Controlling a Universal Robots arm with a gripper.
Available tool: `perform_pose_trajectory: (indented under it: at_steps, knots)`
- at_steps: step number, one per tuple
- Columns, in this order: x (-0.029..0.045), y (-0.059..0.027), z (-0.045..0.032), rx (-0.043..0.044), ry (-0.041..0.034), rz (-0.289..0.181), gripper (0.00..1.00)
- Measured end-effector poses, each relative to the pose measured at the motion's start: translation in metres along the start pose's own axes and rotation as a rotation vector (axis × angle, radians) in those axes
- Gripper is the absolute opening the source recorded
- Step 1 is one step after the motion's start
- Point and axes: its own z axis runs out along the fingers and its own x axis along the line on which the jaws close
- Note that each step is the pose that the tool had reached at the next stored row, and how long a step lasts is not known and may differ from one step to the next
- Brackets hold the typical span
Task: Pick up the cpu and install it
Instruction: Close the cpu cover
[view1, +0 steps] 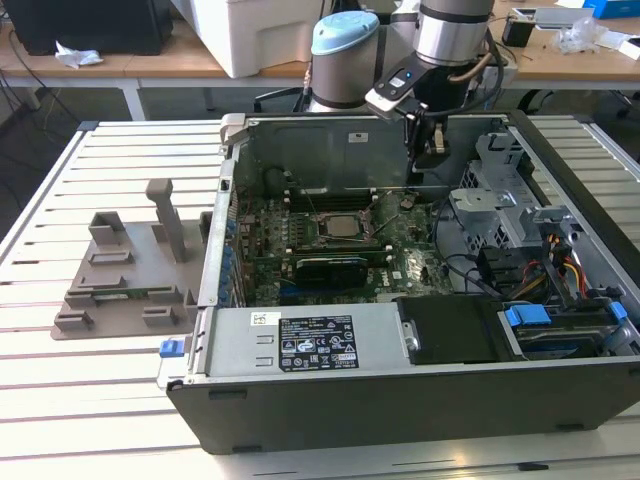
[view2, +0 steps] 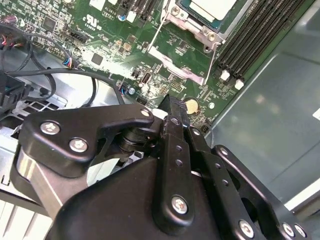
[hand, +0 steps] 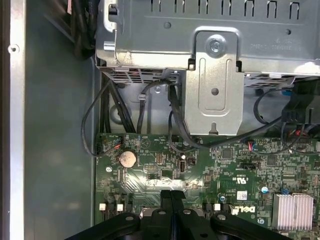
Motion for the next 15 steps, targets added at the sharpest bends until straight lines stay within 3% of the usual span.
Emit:
perform_pose_trajectory:
  at_steps: [15]
  knots:
    - [0.0004, 0.0006, 0.0139, 0.0, 0.0, 0.0, 0.11]
